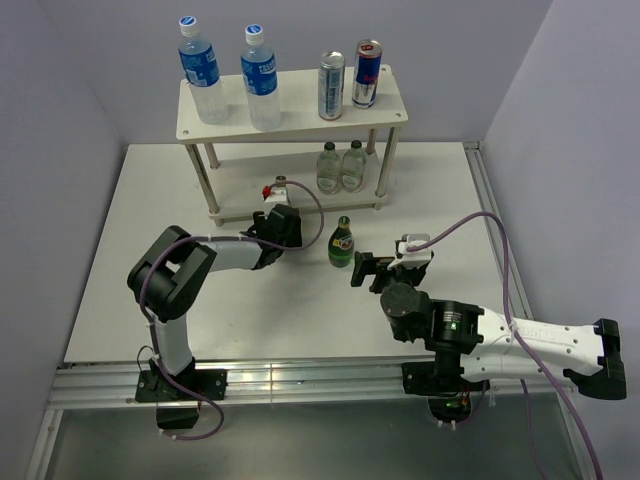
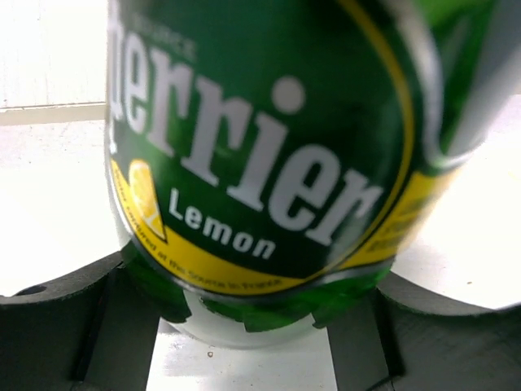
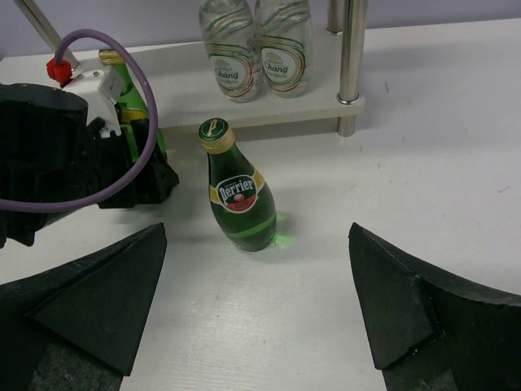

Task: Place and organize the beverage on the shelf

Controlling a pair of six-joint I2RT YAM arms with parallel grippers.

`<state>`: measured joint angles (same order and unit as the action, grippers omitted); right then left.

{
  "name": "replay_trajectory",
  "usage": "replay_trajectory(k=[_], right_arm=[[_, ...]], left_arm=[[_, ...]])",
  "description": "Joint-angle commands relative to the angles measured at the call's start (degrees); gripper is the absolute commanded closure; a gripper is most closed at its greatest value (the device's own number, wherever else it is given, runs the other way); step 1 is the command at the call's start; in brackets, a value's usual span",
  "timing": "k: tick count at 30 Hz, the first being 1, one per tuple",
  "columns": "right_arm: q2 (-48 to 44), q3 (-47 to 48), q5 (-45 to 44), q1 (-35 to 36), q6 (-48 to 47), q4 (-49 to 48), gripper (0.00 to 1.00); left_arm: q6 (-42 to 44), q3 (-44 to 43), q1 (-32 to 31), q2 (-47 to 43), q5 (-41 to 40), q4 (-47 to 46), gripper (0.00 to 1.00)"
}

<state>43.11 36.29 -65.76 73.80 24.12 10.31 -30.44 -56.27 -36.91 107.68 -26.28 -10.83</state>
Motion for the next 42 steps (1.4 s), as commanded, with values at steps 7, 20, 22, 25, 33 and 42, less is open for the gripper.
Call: replay_trajectory(k=[7, 20, 22, 25, 33, 42], right_arm=[[0.22, -0.35, -0.25, -0.41, 0.05, -1.96, 0.0], [1.45, -0.43, 0.01, -0.59, -0.21, -3.36, 0.0], [1.8, -0.43, -0.07, -0.5, -0.21, -3.45, 0.0], [1.71, -0.35, -0.42, -0.5, -0.04, -3.01, 0.0], [0.48, -0.79, -0.34, -0.85, 0.05, -2.57, 0.0], [-0.04, -1.14, -0.25, -1.11, 0.58, -2.57, 0.0]], left_arm=[[0.29, 4.76, 0.96, -6.77, -5.26, -6.92, 1.0], [5.65, 8.99, 1.22, -15.57, -14.32, -13.78, 1.0], [6.26, 7.41, 1.66, -15.22, -13.89, -14.13, 1.0], [6.18, 4.34, 2.36, -13.46, -13.27, -12.12, 1.0], [1.53, 0.64, 2.8, -7.23, -5.8, -4.03, 1.0], [-3.66, 2.75, 2.72, -5.82, -1.76, 2.21, 1.0]])
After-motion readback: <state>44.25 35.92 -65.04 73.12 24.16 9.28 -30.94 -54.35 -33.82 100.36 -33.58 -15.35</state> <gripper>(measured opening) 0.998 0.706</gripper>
